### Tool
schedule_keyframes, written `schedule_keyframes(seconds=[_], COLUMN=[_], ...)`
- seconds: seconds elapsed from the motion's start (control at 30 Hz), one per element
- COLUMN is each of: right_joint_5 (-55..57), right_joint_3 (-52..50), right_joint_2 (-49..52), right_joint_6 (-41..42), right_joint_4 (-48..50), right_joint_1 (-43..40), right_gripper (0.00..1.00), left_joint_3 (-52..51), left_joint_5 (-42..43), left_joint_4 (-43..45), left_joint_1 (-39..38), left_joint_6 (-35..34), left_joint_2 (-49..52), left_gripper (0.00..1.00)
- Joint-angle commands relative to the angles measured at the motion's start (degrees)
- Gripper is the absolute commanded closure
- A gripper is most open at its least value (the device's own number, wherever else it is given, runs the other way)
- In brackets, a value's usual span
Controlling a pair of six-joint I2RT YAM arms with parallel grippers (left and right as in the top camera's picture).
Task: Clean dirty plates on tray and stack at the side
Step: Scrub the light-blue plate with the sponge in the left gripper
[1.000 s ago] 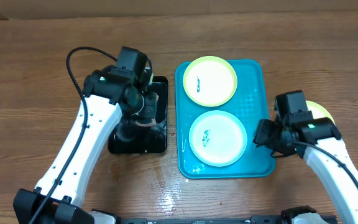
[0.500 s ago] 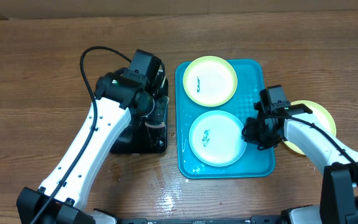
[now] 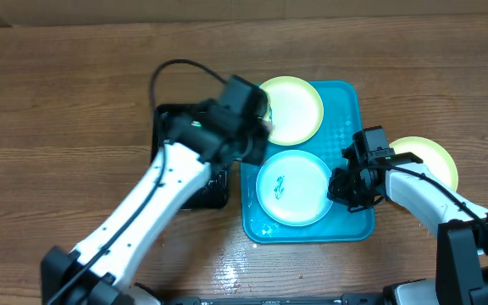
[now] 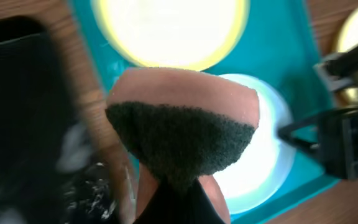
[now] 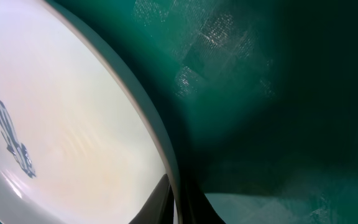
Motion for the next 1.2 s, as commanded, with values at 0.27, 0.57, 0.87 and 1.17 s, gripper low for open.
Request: schedule_keyframes(seconds=[0.27,0.57,0.87,1.17], right_joint_5=[0.1,0.1,0.1,0.1], right_joint_3=[-1.4,-1.4,-1.4,-1.4], right_joint_2=[0.3,0.3,0.3,0.3], right_joint_6=[0.2,0.2,0.2,0.2], right_joint_4=[-0.6,-0.9,-0.9,-1.0], right_joint_1=[0.3,0.3,0.3,0.3], right_gripper=[0.93,0.92,0.92,0.93], left_joint_3=[0.9,0.9,1.6,1.5], left_joint_5=[8.6,-5.4,-19.3,19.4], left_joint_4=[6.8,3.6,-1.0,11.6], left_joint_1=[-8.2,-7.8,-7.6,-8.5], left_joint_6=[-7.7,-7.4,-7.4,-5.7], left_joint_2=[20.8,27.8,27.8,29.4], left_gripper=[0.96,0.96,0.96,0.96])
